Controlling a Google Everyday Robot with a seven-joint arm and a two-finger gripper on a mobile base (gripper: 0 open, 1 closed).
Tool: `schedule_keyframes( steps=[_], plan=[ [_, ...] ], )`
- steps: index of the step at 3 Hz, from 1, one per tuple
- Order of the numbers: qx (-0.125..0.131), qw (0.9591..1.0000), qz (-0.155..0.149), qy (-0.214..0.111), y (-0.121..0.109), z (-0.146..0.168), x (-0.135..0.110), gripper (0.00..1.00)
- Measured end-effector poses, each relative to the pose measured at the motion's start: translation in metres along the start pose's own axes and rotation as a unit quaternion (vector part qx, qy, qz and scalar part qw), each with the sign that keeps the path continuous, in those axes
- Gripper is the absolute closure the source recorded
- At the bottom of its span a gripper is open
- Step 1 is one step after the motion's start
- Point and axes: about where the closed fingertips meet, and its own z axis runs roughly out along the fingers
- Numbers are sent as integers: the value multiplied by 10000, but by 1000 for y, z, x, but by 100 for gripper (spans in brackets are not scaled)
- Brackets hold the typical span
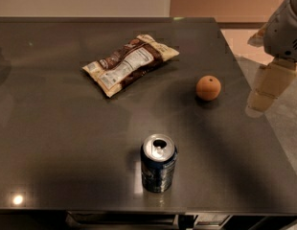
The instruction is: Move orange near pepsi can
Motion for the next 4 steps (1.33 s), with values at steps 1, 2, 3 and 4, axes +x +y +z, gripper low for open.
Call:
schedule_keyframes(
  steps=[1, 2, 3, 4],
  plan=[
    [-46, 9999, 81, -99, -23, 20, -3, 0],
    [-106, 9992, 204, -333, -48, 45, -6, 0],
    [-190, 9981, 329, -495, -67, 76, -12, 0],
    [-403, 9965, 467, -571, -78, 109, -17, 0]
  ],
)
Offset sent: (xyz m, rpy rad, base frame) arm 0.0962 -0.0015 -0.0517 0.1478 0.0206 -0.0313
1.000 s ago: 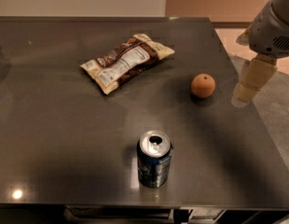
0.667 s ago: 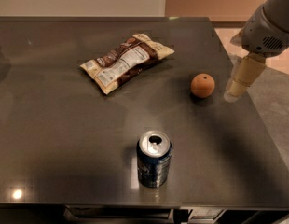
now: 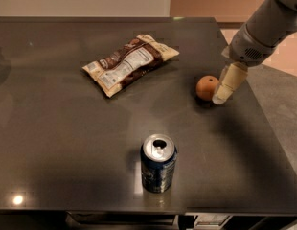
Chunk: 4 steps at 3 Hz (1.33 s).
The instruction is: Move orange near pepsi can
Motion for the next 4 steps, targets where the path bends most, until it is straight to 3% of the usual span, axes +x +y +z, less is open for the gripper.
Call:
schedule_keyframes(
  steps=[2, 3, 4],
  plan=[
    [-451, 9988, 133, -113, -3, 44, -8, 0],
    [-581, 9981, 146, -118, -1, 48, -10, 16],
    [-661, 9977, 79, -128, 3, 43, -10, 40]
  ],
)
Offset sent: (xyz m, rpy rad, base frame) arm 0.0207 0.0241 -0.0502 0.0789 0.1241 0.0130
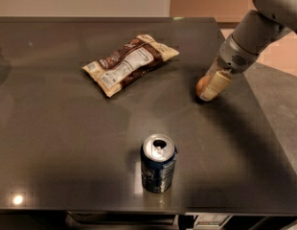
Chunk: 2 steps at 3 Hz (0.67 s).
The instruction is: Move orange near pepsi can
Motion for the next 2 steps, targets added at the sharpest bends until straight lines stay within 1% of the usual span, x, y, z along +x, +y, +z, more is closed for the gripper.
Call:
schedule_keyframes(
  steps=[1, 2],
  plan=[
    [-82, 9998, -169, 27, 10, -7, -2, 63],
    [-310, 9977, -595, 15, 37, -14, -10, 86]
  ],
)
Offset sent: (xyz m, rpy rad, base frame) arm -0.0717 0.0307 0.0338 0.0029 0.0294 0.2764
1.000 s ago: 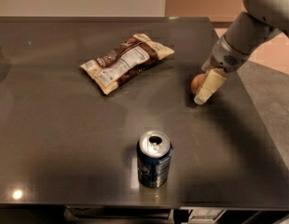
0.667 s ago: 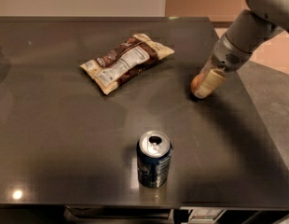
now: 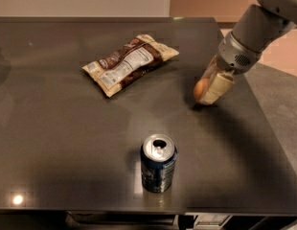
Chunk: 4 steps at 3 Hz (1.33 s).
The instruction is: Move orange near pepsi can
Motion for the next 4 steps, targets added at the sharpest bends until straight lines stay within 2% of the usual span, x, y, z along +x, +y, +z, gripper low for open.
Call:
schedule_keyframes(
  steps=[1, 2, 3, 4],
  plan=[
    [-389, 9971, -657, -66, 42, -1, -14, 100],
    [-778, 9884, -1290, -215, 85, 4, -26, 100],
    [-1101, 9732, -1969, -441, 127, 9, -38, 100],
    [-1269, 9575, -2540, -499, 157, 13, -43, 100]
  ],
)
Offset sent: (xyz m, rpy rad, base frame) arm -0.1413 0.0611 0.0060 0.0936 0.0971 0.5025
